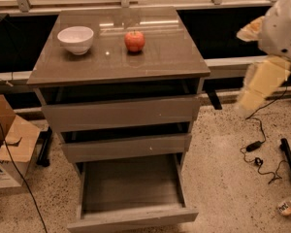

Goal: Place apple into bottom drawer

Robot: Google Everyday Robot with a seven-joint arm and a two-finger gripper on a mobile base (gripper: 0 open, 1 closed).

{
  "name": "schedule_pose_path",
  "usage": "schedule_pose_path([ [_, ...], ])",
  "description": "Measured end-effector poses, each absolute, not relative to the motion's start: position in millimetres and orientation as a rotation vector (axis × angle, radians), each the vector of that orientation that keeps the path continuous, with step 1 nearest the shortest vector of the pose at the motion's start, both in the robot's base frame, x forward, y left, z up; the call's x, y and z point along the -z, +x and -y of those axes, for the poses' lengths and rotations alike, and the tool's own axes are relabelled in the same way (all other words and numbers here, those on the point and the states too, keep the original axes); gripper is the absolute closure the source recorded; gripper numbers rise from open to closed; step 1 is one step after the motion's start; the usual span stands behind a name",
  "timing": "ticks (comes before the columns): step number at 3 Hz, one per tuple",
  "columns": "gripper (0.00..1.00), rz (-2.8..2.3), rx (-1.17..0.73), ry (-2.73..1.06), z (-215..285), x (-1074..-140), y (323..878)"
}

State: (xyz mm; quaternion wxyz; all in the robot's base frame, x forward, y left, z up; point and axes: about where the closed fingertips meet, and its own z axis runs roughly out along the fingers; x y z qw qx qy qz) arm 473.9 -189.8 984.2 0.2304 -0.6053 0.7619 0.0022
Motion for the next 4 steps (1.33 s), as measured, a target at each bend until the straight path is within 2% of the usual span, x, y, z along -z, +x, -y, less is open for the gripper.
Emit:
schedule_pose_path([
  [2,0.0,-1.886,-0.137,-1.654,126,-989,543],
  [3,0.0,-1.769,-0.252,-1.672,65,-971,626],
  [4,0.0,-1.768,-0.254,-1.671,64,-970,628],
])
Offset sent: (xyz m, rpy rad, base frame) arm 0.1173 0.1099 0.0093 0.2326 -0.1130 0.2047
